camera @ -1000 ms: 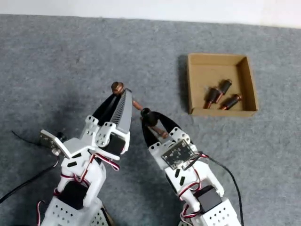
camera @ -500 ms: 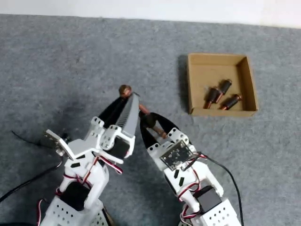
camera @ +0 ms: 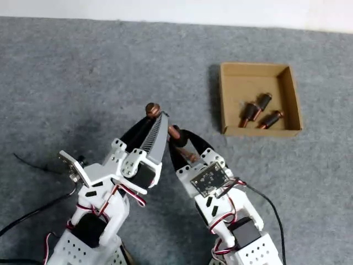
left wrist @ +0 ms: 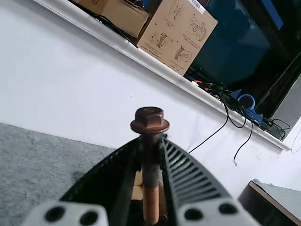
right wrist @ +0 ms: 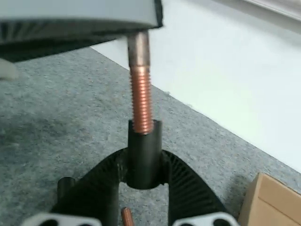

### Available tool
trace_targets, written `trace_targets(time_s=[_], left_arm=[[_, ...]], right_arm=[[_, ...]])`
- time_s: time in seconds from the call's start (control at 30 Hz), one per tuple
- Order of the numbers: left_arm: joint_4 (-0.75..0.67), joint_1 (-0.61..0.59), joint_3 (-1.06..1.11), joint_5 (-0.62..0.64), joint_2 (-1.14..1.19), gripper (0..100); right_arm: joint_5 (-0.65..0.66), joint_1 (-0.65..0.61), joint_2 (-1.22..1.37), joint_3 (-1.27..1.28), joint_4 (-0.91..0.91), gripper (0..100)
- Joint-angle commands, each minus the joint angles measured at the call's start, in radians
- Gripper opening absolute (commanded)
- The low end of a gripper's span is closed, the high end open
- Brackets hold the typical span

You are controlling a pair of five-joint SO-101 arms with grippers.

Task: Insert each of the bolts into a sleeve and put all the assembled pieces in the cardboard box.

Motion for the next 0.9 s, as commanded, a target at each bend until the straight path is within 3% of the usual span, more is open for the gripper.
trace_targets(time_s=[0.0, 0.57, 0.87], left_arm=[[-0.003, -0.05, -0.036, 0.0, -0.001, 1], [-0.003, -0.074, -0.027, 0.005, 0.005, 1], [0.002, -0.002, 0.001, 0.0, 0.007, 1]], right_arm=[[0.005, 0.007, -0.021, 0.101, -0.015, 0.5], [0.005, -0.041, -0.021, 0.101, -0.015, 0.5], [0.006, -0.036, -0.021, 0.101, -0.015, 0.5]])
